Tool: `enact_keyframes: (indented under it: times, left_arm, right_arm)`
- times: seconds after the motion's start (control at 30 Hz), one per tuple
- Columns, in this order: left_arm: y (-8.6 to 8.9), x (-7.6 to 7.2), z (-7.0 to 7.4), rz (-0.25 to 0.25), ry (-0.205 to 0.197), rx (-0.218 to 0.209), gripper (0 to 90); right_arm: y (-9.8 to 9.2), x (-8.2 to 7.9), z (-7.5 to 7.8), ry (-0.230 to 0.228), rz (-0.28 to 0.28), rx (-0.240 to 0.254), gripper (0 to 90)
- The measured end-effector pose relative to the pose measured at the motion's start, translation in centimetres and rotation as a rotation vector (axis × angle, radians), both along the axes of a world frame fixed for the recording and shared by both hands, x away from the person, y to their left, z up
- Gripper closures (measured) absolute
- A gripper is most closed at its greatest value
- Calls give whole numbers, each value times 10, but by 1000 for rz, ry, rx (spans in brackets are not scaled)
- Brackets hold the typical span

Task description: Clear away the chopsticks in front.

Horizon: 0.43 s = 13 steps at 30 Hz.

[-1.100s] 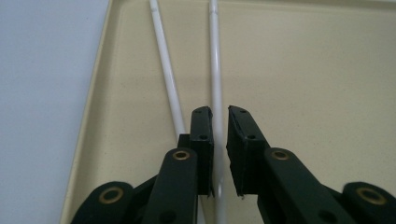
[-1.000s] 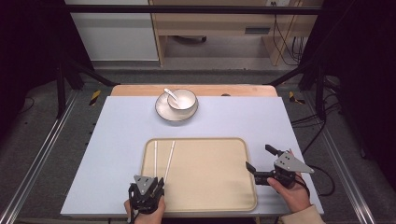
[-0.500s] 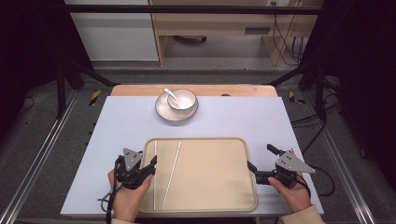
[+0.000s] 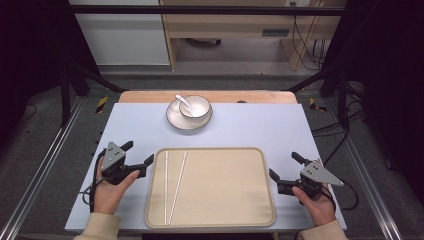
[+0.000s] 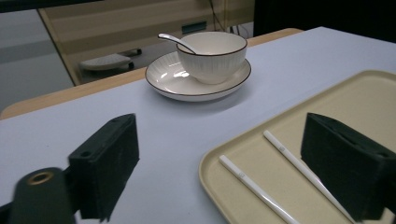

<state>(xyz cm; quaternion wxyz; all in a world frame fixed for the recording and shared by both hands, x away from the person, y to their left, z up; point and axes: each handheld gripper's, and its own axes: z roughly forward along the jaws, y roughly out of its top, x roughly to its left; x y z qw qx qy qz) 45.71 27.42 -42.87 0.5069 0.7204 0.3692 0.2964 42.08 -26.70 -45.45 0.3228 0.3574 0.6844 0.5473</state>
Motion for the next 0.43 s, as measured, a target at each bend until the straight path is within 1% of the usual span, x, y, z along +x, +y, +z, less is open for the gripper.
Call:
enact_keyframes:
  times: [0.03, 0.07, 0.13, 0.2, 0.23, 0.27, 0.33, 0.37, 0.4, 0.43]
  left_arm:
    - [3, 0, -1, -5, -4, -13, 75]
    - [8, -1, -4, -13, -21, -28, 74]
    - [12, -2, -6, -38, -22, -28, 61]
    - [17, -6, -7, -53, -43, -28, 54]
    - [18, -7, -7, -61, -48, -38, 52]
    - [21, -10, -6, -66, -65, -57, 52]
    - [25, -14, -4, -68, -85, -83, 52]
    - [26, -15, -3, -71, -90, -102, 52]
    - [28, -16, -1, -72, -96, -133, 52]
    - [28, -17, 1, -73, -101, -147, 50]
  right_arm:
    - [-1, 0, 0, 1, -4, 2, 27]
    - [-1, 1, 0, 3, -9, 2, 27]
    - [-2, 3, -1, 6, -23, -3, 27]
    - [-2, 3, -1, 8, -30, -11, 28]
    - [-2, 3, -1, 6, -30, -13, 27]
    - [-2, 3, -1, 6, -32, -12, 27]
    - [-1, 1, 0, 2, -29, -17, 28]
    - [-1, -2, 0, -1, -25, -21, 28]
    - [0, -3, 1, -7, -25, -24, 28]
    - [-1, -5, 1, -13, -21, -28, 28]
